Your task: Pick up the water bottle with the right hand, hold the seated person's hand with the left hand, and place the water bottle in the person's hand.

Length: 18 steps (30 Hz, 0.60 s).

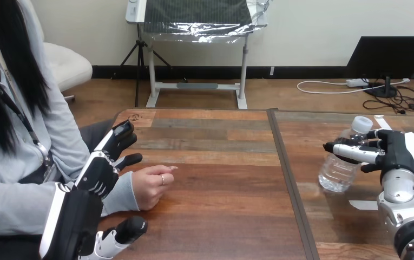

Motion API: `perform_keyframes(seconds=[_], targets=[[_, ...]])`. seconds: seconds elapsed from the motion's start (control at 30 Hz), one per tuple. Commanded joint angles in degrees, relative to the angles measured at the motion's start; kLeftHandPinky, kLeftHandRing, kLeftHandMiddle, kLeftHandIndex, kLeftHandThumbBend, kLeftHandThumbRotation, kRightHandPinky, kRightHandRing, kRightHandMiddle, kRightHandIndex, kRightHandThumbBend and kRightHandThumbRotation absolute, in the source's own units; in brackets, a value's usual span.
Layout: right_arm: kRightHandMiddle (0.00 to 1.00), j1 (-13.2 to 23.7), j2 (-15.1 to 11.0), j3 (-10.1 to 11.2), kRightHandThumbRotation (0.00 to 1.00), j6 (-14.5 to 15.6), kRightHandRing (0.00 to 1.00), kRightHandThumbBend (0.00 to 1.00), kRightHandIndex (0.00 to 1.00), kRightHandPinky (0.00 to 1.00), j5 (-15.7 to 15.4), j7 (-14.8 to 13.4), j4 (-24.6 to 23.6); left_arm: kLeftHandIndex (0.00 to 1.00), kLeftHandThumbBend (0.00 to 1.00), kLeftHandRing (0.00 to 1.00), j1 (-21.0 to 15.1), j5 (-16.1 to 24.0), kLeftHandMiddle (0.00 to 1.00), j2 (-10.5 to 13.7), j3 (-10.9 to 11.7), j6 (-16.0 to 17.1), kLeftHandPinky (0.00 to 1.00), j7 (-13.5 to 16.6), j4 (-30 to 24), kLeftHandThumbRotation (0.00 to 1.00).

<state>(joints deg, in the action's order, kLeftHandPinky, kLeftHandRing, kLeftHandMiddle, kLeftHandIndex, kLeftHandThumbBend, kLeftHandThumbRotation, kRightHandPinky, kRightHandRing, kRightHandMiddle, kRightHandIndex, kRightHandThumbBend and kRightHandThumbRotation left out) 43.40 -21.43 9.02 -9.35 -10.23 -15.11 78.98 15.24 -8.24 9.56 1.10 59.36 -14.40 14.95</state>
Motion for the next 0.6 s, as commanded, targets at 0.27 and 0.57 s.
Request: perform_keyframes(seconds=[0.27, 0.57], targets=[[0.5, 2.9, 0.9, 1.2, 0.0, -5.7, 0.45, 0.84, 0.5, 0.39, 1.8, 1.0, -2.1, 0.89, 1.0, 0.91, -2.0, 1.5, 0.93, 1.0, 0.8, -1.1, 0.81, 0.3, -2.7, 0.7], [0.48, 3.2, 1.1, 1.8, 0.0, -7.5, 0.42, 0.85, 0.49, 0.36, 2.8, 2.2, -2.5, 0.89, 1.0, 0.9, -2.0, 4.3, 0.92, 1.0, 1.8, -1.7, 0.81, 1.6, -2.7, 0.7]])
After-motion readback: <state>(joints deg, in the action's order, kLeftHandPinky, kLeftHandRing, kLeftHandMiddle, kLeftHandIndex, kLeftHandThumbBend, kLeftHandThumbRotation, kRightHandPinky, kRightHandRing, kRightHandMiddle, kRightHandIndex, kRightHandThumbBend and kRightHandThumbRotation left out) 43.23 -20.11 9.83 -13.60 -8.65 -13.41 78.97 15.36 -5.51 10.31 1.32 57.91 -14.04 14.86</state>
